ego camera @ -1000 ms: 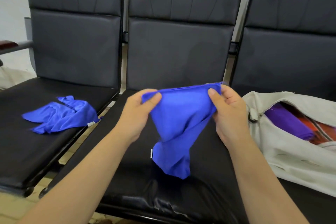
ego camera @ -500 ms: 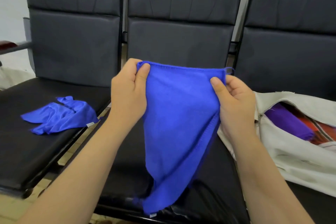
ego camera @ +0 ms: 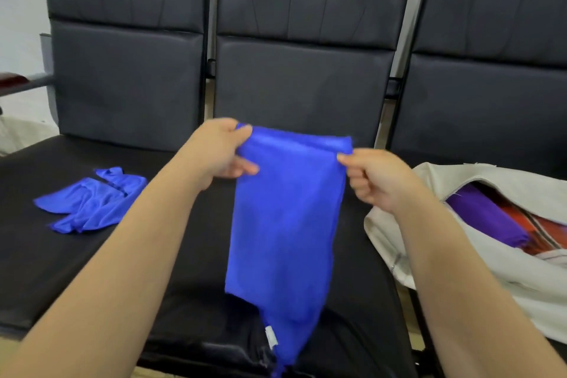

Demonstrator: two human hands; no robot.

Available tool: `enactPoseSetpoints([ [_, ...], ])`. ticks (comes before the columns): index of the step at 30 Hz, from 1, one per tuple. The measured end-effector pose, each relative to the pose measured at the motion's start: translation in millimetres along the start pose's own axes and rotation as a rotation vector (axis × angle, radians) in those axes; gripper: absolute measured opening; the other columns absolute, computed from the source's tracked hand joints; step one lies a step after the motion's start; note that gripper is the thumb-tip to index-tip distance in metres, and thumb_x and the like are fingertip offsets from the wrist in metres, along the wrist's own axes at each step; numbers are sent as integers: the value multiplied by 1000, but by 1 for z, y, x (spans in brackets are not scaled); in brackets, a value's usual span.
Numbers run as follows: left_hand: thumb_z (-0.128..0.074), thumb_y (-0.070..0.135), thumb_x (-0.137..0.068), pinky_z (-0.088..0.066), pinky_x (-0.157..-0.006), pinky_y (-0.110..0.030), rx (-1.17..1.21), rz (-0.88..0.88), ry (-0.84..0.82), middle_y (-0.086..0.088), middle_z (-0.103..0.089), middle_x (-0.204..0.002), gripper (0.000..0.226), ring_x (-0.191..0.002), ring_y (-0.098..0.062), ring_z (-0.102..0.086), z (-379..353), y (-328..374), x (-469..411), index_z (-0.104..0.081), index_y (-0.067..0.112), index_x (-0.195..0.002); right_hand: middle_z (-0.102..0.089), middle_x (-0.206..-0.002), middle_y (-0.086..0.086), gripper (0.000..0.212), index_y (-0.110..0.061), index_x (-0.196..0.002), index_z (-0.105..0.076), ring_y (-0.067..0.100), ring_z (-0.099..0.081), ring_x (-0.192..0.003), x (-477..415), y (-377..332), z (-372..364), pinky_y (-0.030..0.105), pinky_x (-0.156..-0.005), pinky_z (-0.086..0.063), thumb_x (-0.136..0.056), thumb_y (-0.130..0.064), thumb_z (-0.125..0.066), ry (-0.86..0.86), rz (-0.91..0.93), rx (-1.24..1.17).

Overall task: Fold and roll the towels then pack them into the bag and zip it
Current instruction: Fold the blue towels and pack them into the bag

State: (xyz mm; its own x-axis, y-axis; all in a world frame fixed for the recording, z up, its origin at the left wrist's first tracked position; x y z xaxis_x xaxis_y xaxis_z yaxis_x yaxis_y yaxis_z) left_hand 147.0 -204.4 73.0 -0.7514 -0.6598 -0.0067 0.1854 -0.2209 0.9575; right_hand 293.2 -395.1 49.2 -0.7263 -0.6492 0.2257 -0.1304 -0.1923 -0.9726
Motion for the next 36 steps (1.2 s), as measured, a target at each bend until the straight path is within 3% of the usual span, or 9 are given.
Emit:
enactPoseSetpoints([
  [3,-45,22,-101,-58,-71,-29,229,-268,93,-7,-68,-103,16,-84,-14,-71,-1,37,-13,-57,12,-95,-73,-81,-2,16,-20,-94,-62,11,-71,-73,-12,-44,-5,23,-62,-55,-99,-11,-49,121,329,-153],
  [5,-44,18,-101,-56,-82,-30,309,-428,120,-1,-69,-100,19,-95,-13,-69,4,56,-16,-61,17,-93,-72,-104,4,19,-19,-100,-64,14,-70,-96,-9,-67,-5,28,-82,-57,-100,-9,-47,127,527,-137],
  [9,-48,17,-100,-57,-83,-32,348,-529,69,-4,-69,-105,18,-103,-18,-66,9,57,-15,-65,18,-99,-71,-101,3,18,-22,-92,-65,14,-69,-100,5,-70,0,32,-90,-55,-94,-7,-56,153,658,-2],
  [12,-53,10,-96,-57,-78,-31,232,-447,2,-8,-68,-101,16,-96,-17,-65,1,22,-13,-65,13,-105,-68,-78,-1,20,-24,-79,-63,14,-66,-79,8,-35,7,39,-81,-54,-85,-6,-69,215,610,277],
  [15,-66,6,-87,-53,-77,-30,-117,-381,-91,-3,-66,-99,17,-84,-11,-62,-12,-49,-3,-68,18,-99,-61,-73,-1,19,-23,-74,-59,14,-58,-69,11,33,7,35,-71,-48,-82,-12,-73,137,392,647],
  [20,-69,15,-80,-47,-80,-25,-922,-92,-724,11,-62,-80,5,-80,-9,-60,-47,-176,37,-72,16,-84,-55,-107,4,10,-17,-87,-68,20,-58,-93,35,147,-13,31,-84,-49,-80,-22,-74,-255,22,1310],
  [25,-64,15,-73,-48,-78,-34,-992,-191,-664,2,-53,-100,20,-84,-18,-56,-60,-169,63,-53,20,-90,-59,-91,-6,12,-24,-80,-65,15,-57,-88,51,154,-28,31,-84,-50,-77,-20,-76,-393,-11,1257],
  [31,-83,45,-62,-46,-85,-40,-1103,-255,-909,6,-36,-110,64,-98,-18,-43,-68,-166,94,-43,23,-107,-57,-92,-7,19,-24,-81,-61,17,-59,-93,56,151,-25,28,-79,-50,-75,-18,-78,-432,-46,1284],
  [36,-63,32,-84,-44,-77,-37,-1135,-369,-760,1,-49,-97,19,-87,-21,-50,-73,-163,92,-52,18,-88,-66,-107,-1,16,-23,-83,-64,17,-62,-98,54,149,-17,31,-88,-52,-76,-18,-78,-451,-75,1227],
])
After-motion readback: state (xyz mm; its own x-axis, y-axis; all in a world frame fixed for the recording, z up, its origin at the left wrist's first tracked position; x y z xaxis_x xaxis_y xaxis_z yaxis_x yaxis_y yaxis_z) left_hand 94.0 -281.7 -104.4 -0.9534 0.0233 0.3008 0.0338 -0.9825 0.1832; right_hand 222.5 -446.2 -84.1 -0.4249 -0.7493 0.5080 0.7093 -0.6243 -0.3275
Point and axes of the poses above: each hand's wrist, its own x-axis away from the middle knuckle, its own z-axis out of the back of the hand, y = z × x, the point moved 4 cm from there along -x, towards the middle knuckle
